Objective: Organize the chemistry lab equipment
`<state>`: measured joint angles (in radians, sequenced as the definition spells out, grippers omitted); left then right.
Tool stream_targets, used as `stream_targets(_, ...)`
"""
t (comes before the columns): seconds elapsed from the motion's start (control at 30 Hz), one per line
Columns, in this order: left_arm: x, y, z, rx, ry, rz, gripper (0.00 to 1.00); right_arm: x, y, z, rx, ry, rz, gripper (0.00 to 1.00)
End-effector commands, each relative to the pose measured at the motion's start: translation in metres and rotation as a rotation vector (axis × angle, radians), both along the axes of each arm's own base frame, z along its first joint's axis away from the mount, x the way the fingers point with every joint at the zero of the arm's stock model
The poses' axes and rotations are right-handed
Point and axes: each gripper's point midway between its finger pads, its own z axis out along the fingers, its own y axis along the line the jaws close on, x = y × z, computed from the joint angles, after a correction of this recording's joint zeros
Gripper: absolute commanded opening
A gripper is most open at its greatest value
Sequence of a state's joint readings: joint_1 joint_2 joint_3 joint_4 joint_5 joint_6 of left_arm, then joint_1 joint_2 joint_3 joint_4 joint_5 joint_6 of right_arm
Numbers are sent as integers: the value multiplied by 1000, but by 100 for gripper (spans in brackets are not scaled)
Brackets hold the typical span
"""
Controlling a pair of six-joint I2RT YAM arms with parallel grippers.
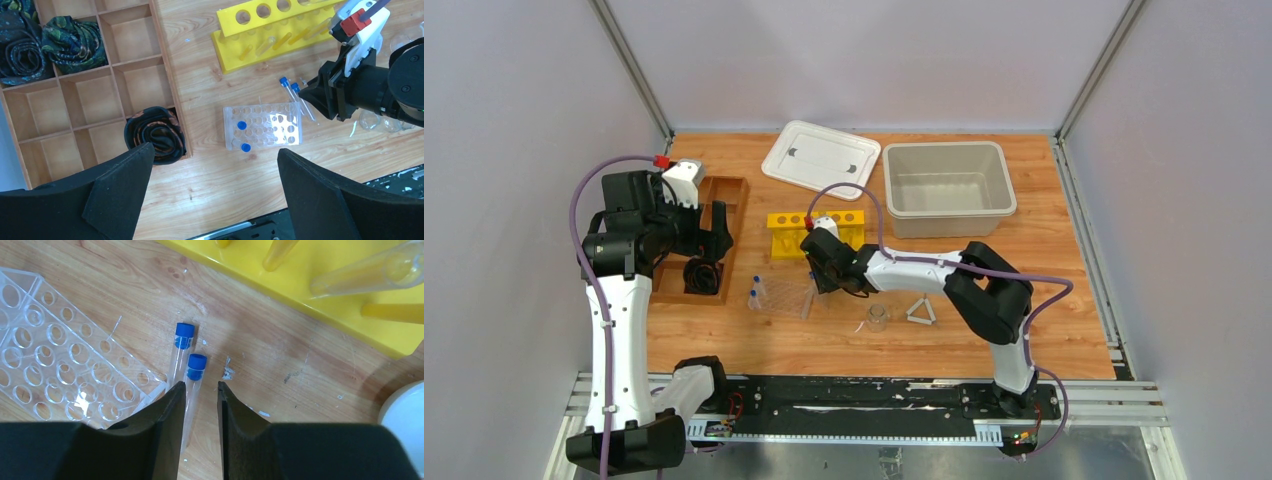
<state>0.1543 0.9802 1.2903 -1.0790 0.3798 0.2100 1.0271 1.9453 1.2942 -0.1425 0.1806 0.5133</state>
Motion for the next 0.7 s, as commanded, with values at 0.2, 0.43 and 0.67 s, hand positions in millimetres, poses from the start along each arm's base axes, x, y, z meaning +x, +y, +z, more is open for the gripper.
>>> stream_targets(0.2,1,2,10,11,-41,3,100,1,-15,-31,-78,31,-45,29)
stream_targets(0.43,1,1,11,8,-45,0,100,5,-22,-29,-88,27,-64,23)
stream_targets(0.67,-1,-3,11,-5,-50,-20,100,16,-17,60,64,-104,-76,0)
